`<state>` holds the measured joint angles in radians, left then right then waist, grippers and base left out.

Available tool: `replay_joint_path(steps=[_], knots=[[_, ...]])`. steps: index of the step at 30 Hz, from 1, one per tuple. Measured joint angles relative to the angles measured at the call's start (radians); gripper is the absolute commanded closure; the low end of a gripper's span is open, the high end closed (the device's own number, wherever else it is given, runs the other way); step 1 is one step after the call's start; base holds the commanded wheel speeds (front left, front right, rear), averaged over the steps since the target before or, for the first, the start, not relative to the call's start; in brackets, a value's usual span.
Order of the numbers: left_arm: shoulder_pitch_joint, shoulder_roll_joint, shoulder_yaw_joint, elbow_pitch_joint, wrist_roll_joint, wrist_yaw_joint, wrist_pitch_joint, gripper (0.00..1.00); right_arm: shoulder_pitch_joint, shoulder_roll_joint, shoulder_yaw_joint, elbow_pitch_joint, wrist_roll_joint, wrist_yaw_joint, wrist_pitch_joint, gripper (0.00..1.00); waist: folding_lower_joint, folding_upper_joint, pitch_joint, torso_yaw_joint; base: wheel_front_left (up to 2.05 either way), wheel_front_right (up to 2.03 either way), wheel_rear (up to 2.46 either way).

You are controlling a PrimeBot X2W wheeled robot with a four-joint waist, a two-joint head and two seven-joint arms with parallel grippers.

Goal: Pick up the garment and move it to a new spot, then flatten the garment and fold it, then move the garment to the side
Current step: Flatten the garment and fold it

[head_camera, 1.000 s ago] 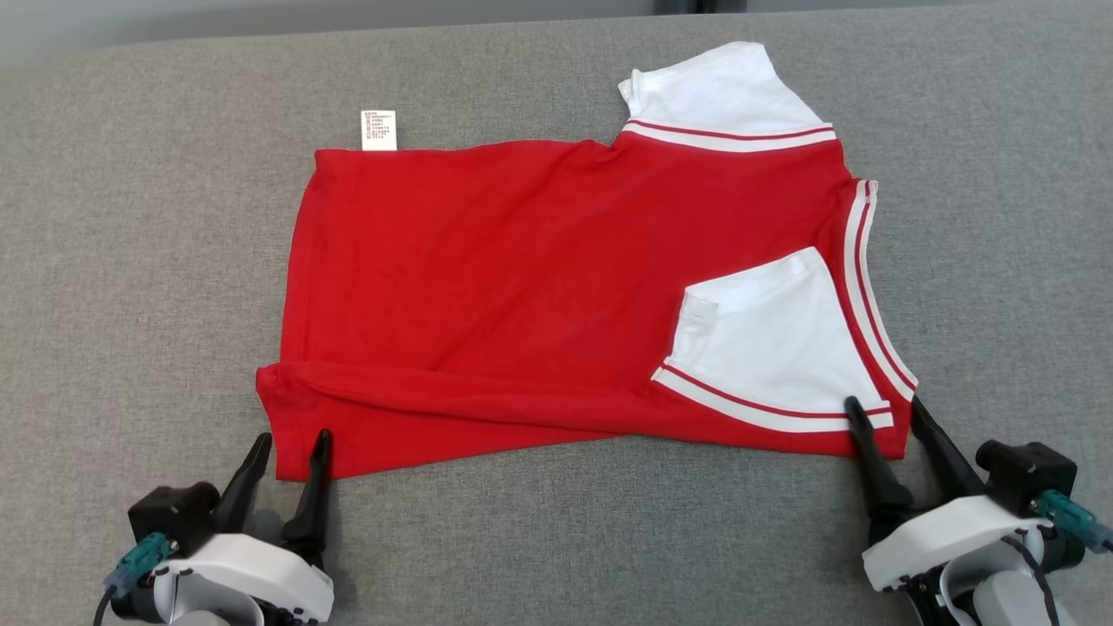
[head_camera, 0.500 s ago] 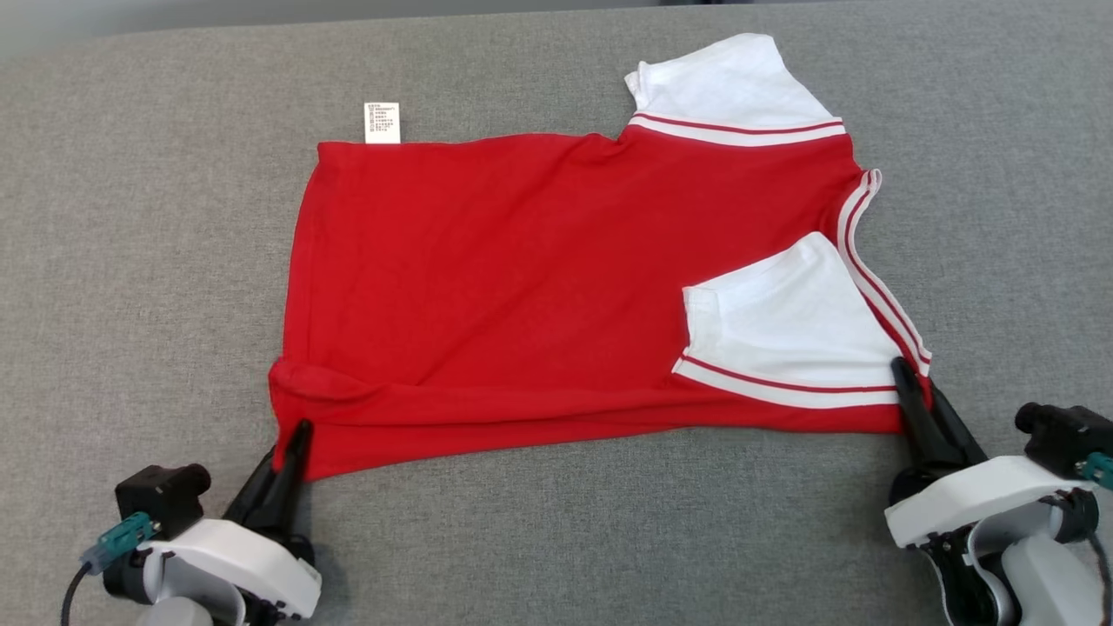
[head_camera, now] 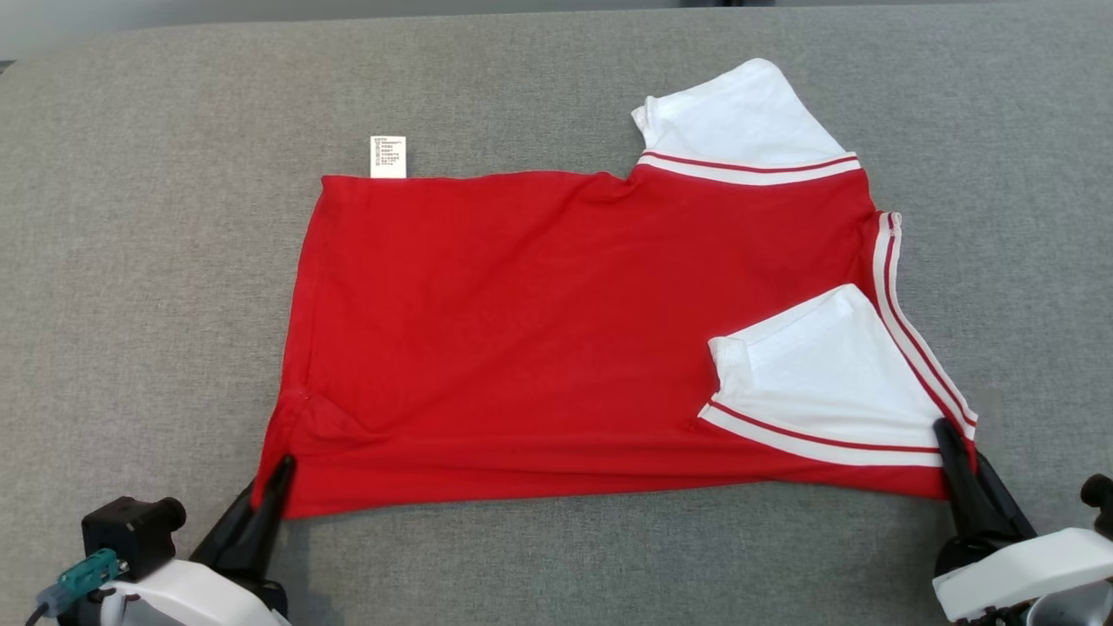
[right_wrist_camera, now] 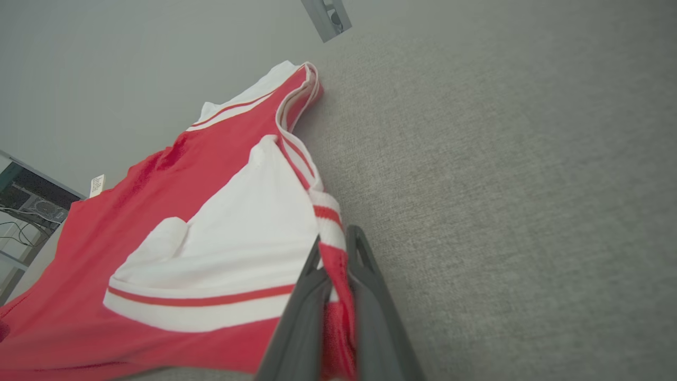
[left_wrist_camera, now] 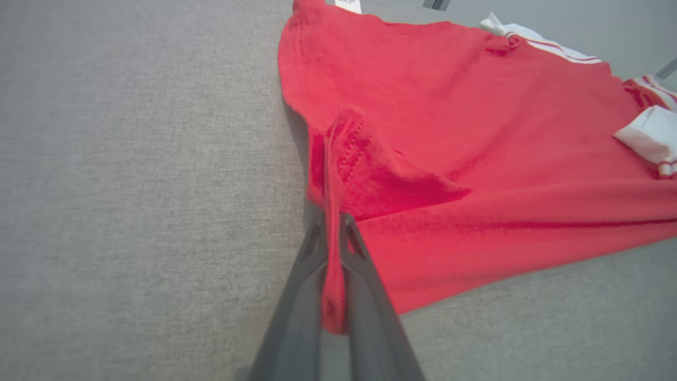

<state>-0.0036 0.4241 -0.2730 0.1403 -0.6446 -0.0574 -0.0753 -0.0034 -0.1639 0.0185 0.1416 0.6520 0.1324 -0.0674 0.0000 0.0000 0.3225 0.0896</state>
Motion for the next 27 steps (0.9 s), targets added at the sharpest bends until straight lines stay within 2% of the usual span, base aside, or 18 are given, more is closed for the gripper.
replay_joint_path(steps=[3, 4, 5, 6, 7, 14, 17, 19, 22, 27], knots=[[0.012, -0.014, -0.01, -0.036, -0.011, 0.006, 0.011, 1.0, 0.013, 0.019, -0.016, -0.015, -0.048, 0.0, 0.028, 1.0, 0.0, 0.0, 0.0, -0.011, 0.0, 0.0, 0.0], [0.013, -0.029, -0.01, -0.041, -0.018, 0.006, 0.002, 0.71, 0.01, 0.027, -0.019, -0.013, -0.049, -0.001, 0.038, 1.0, 0.0, 0.0, -0.001, -0.015, 0.0, 0.0, 0.0], [0.013, -0.043, -0.011, -0.04, -0.028, 0.008, -0.001, 0.0, 0.007, 0.036, -0.019, -0.007, -0.058, -0.001, 0.041, 1.0, 0.0, 0.0, -0.002, -0.019, 0.0, 0.0, 0.0], [0.014, -0.047, -0.017, -0.033, -0.025, 0.011, 0.0, 0.0, 0.002, 0.037, -0.017, 0.004, -0.088, -0.001, 0.041, 0.56, 0.0, 0.0, -0.004, -0.023, 0.0, 0.0, 0.0], [0.015, -0.053, -0.018, -0.026, -0.025, 0.015, -0.006, 0.0, -0.007, 0.038, -0.018, 0.01, -0.11, -0.001, 0.037, 0.0, 0.0, 0.0, -0.006, -0.027, 0.0, 0.0, 0.0], [-0.019, -0.105, 0.007, 0.023, -0.015, 0.033, -0.124, 0.0, -0.082, 0.03, -0.021, 0.043, -0.172, -0.002, -0.055, 0.0, 0.0, 0.0, -0.031, -0.036, 0.0, 0.0, 0.0], [-0.056, -0.119, 0.034, 0.02, 0.018, 0.052, -0.163, 0.0, -0.109, 0.012, -0.04, 0.032, -0.22, -0.002, -0.11, 0.0, 0.0, 0.0, -0.046, -0.033, 0.0, 0.0, 0.0], [-0.089, -0.133, 0.064, -0.007, 0.063, 0.088, -0.178, 0.0, -0.135, 0.0, -0.058, 0.003, -0.281, -0.002, -0.145, 0.0, 0.0, 0.0, -0.062, -0.026, 0.0, 0.0, 0.0], [-0.111, -0.135, 0.08, -0.03, 0.112, 0.112, -0.182, 0.0, -0.152, -0.002, -0.07, -0.043, -0.346, -0.002, -0.162, 0.0, 0.0, 0.0, -0.078, -0.021, 0.0, 0.0, 0.0], [-0.12, -0.128, 0.075, -0.035, 0.162, 0.12, -0.182, 0.0, -0.131, 0.021, -0.078, -0.096, -0.402, -0.002, -0.143, 0.0, 0.0, 0.0, -0.101, -0.008, 0.0, 0.0, 0.0]])
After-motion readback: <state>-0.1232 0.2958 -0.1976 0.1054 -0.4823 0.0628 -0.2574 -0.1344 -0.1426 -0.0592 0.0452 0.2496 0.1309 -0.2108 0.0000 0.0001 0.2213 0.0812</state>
